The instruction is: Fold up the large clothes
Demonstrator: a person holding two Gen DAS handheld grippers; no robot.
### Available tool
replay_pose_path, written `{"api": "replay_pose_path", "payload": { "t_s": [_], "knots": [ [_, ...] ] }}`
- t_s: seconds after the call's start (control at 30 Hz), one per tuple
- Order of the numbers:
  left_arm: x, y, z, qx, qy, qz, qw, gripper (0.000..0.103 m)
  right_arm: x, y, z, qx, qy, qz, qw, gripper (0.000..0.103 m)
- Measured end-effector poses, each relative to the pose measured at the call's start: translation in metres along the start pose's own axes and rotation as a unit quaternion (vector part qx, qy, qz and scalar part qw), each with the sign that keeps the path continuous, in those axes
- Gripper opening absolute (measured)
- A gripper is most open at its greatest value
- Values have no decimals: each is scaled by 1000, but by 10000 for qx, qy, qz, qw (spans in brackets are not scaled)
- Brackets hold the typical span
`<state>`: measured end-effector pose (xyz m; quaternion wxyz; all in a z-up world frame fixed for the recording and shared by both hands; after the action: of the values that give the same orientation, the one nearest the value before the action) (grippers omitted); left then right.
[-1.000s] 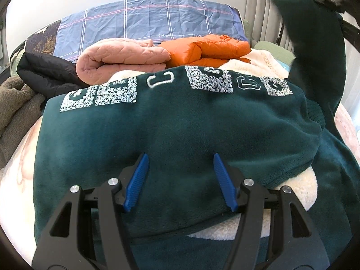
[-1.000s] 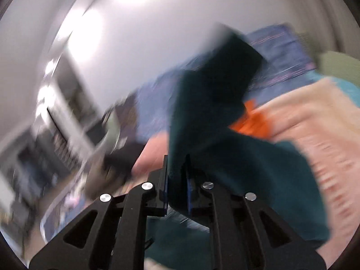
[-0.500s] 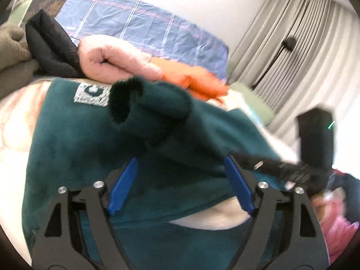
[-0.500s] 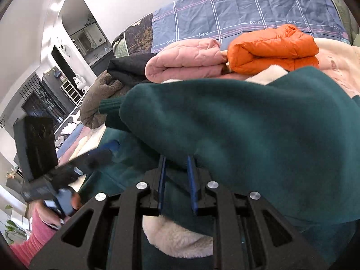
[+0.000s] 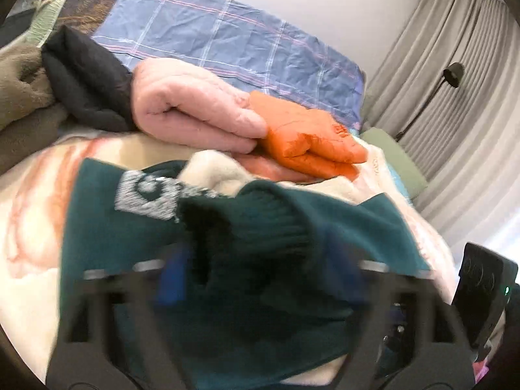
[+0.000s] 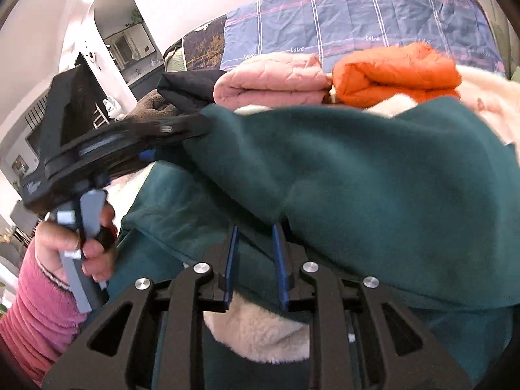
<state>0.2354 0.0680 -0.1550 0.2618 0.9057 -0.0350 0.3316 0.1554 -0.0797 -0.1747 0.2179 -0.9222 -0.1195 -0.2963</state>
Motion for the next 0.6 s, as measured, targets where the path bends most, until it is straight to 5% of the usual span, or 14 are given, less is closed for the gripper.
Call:
{"api": "replay_pose_path", "payload": {
  "t_s": [0.03,0.2,0.3,0.43,0.5,0.6],
  "knots": [
    [4,0,-3,-50,-3,-29,10000,15,1,0,-7,-52,81,-18,10000,25],
    [24,34,-83,-559,814,514,9938,15,16,22,-81,-205,981,203,9948,43],
    [17,42,-135,-190,1260,1042,9864,15,19,48,-109,-458,1294,470,9894,49],
    [-13,3,-114,350,658,931,9929,22,3,78,-80,-791,695,726,9918,51],
    [-39,-39,-74,1144,6,709,9909,26,-15,91,-44,-939,55,861,9918,51],
    [-56,-77,-65,1487,-199,246,9884,27,-24,88,-37,-1205,126,595,9908,53]
  ]
}}
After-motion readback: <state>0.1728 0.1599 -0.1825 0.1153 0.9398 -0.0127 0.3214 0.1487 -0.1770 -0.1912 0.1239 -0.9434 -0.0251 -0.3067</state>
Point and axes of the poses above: each gripper's, at about its wrist camera, not at the fingertips, and z roughly the way its jaws point, y to its right, x to its top, the point moved 5 cm from there along z, roughly the way its jaws point, and after that the axes turned 7 degrees about -y, right-handed, at the moved point
